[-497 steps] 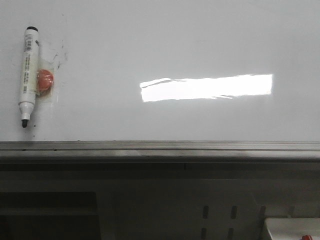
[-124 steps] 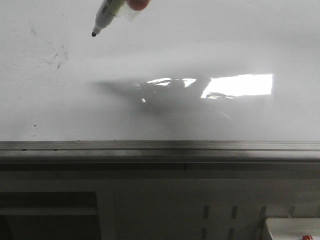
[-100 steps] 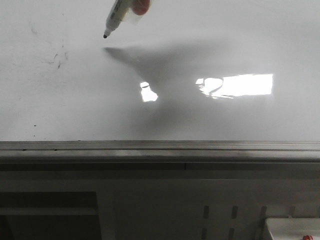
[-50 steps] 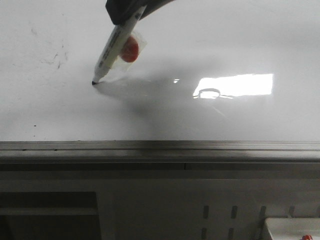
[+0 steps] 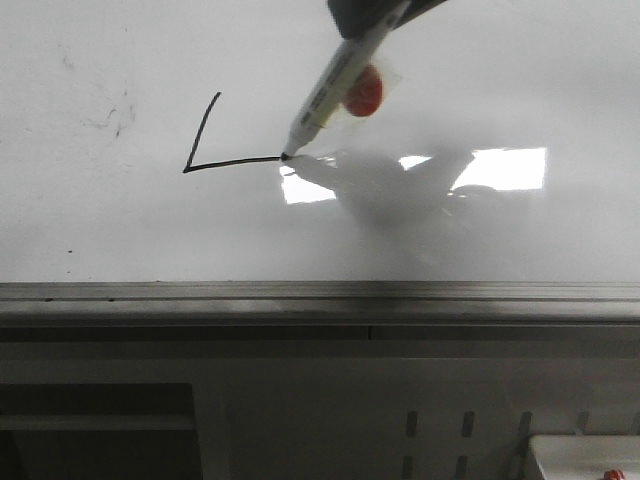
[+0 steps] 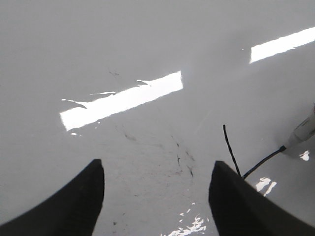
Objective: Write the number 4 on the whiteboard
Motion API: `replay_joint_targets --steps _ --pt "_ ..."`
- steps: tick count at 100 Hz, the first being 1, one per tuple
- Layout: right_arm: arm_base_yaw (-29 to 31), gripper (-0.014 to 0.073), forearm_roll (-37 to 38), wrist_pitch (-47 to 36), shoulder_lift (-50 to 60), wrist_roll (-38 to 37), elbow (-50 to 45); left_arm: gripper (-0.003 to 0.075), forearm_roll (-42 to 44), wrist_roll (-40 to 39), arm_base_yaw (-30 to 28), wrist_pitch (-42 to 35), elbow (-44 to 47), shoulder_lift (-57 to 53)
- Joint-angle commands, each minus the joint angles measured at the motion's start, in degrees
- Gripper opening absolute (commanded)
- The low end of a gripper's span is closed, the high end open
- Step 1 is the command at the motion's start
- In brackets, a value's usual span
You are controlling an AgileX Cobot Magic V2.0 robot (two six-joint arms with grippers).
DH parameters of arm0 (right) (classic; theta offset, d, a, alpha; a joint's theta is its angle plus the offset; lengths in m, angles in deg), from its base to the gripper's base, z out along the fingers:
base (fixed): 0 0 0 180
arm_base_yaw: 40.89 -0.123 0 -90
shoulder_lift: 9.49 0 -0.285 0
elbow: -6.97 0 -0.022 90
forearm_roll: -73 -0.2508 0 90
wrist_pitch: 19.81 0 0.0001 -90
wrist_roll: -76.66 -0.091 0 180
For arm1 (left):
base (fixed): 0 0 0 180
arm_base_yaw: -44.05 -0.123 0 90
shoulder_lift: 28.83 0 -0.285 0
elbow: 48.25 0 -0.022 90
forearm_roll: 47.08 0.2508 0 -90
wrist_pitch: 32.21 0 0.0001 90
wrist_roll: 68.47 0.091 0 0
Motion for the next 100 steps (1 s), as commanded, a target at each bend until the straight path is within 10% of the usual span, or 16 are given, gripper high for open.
replay_joint_targets --steps 1,39,100 --pt "0.53 -0.0066 2.15 -2.44 1.52 0.39 1.11 0.0428 -0.70 -0.77 -0.24 -3.88 -1.42 -0.17" --pt "-4.81 -0.0066 4.95 -4.14 -1.72 0.81 10.84 0.0428 -0.70 -0.77 -0.24 -2.29 -1.42 0.23" --pt "-4.69 -0.0066 -1.50 -1.11 -4.55 0.81 1.36 0.0428 -0.31 -0.77 -0.24 -2.63 -1.42 0.23"
